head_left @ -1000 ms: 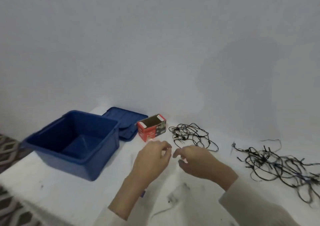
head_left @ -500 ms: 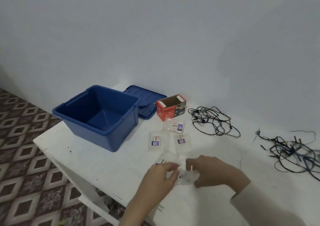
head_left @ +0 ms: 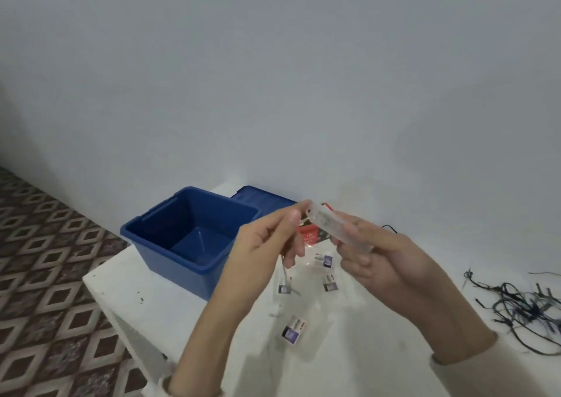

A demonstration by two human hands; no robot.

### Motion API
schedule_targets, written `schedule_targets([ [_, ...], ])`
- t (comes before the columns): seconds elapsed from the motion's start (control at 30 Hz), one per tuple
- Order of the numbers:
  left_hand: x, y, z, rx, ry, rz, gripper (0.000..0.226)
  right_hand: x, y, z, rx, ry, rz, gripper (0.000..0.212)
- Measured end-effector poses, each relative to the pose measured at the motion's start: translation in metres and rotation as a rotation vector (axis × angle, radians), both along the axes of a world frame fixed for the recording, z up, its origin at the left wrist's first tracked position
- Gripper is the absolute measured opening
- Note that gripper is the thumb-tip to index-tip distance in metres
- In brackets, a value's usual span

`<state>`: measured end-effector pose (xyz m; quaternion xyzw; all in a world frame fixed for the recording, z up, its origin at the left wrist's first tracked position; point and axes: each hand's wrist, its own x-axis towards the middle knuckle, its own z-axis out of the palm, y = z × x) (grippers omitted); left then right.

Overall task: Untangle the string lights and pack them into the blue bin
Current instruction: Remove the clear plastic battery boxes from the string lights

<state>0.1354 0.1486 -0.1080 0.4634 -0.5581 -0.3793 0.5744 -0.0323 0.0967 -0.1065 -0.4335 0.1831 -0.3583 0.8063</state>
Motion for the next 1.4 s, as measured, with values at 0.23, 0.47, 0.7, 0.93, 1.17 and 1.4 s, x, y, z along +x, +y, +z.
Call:
schedule_targets([
  [0.23,-0.029,-0.017,-0.008,-0.079,-0.291,0.021,0.032,0.013,0.014,0.038,0.236,-0.419,-0.342,0.046],
  [0.47,-0.033,-0.012,0.011,-0.027,-0.704,0.008,0.020,-0.001,0.001,0.022,-1.217,0.522,-1.043,0.032],
  [0.7,-0.020,-0.013,0.059,-0.331,-0.931,0.122,0.022,-0.041,-0.008,0.023,-1.091,0.859,-0.398,0.036],
  [0.93,-0.024,-0.041,0.049,-0.114,-0.320,0.041,0.018,-0.049,0.008,0.025,-0.334,0.029,-0.040,0.037],
  [1.17,-0.048,-0.024,0.027,0.041,-0.026,-0.098,0.025,-0.042,0.004,0.030,-0.113,-0.242,-0.387,0.042],
  [1.4,-0.062,-0.018,0.021,0.093,-0.302,-0.142,0.025,-0.035,0.001,0.033,-0.071,-0.226,-0.629,0.043],
])
